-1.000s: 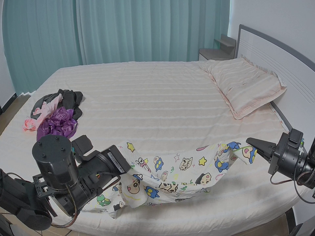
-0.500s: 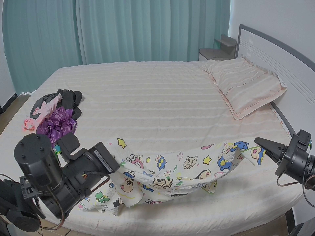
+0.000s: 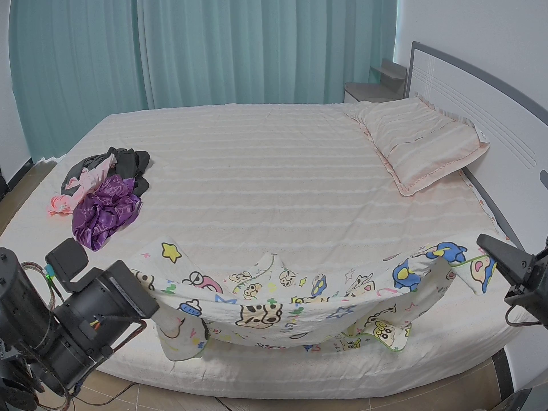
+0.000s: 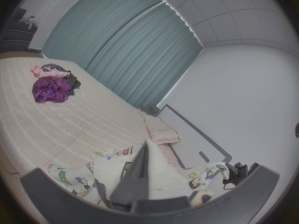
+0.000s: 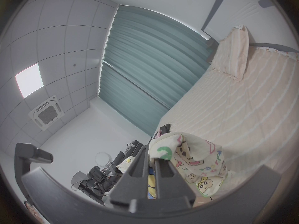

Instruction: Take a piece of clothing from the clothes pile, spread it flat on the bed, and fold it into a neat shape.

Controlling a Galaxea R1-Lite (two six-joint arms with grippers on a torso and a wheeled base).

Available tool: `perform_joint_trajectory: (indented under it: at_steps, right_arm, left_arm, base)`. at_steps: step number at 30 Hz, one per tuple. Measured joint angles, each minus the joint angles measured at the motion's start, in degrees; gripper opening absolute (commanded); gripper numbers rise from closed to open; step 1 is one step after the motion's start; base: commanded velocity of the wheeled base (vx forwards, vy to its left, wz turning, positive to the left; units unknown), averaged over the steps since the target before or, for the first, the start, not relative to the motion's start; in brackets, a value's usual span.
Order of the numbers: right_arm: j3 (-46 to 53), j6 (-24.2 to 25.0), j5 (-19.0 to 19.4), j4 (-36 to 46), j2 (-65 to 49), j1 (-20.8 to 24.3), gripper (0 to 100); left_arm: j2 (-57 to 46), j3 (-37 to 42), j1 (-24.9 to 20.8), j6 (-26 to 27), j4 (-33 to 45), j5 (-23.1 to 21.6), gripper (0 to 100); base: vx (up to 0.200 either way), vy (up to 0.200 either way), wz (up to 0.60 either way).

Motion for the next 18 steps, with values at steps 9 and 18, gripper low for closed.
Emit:
perform_joint_trajectory:
  at_steps: [9, 18]
  right_arm:
    - [-0.28, -1.79, 3.15, -0.11, -5.68, -0.04, 0]
    - [-4.02, -2.63, 6.18, -0.35, -9.86, -0.77, 0]
  left_arm:
    - [-9.46, 0.96, -0.11, 2.91, 8.86, 0.33, 0]
    - [-19.60, 0.12, 0.35, 8.59, 13.85, 0.30, 0]
  base:
    - [0.000, 0.000, 0.00]
    - [0.000, 0.000, 0.00]
